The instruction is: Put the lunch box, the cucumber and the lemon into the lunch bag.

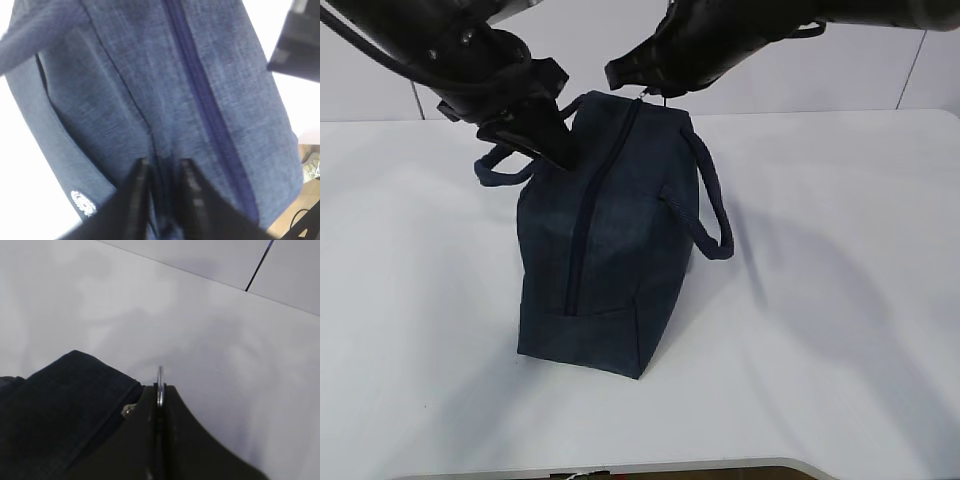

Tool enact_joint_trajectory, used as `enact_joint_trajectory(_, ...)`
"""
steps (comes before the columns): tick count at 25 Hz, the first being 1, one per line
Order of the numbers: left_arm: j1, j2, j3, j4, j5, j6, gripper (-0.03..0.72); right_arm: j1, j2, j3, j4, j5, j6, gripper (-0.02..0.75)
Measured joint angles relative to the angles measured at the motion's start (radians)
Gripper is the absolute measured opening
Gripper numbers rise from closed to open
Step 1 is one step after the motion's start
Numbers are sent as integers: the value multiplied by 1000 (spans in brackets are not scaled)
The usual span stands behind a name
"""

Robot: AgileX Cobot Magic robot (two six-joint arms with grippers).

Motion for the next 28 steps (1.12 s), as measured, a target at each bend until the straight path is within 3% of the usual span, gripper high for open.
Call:
enact_joint_trajectory(2, 0, 2, 0, 0, 13, 9, 22, 0, 0, 0, 0, -3, 0, 5)
enact_joint_trajectory(4, 0, 3, -1, -1, 32, 14, -4, 0, 0, 0, -2, -17, 0, 5)
enact_joint_trajectory(28, 2, -5, -6, 50, 114, 37, -9, -22, 121, -55, -25, -123, 87, 5)
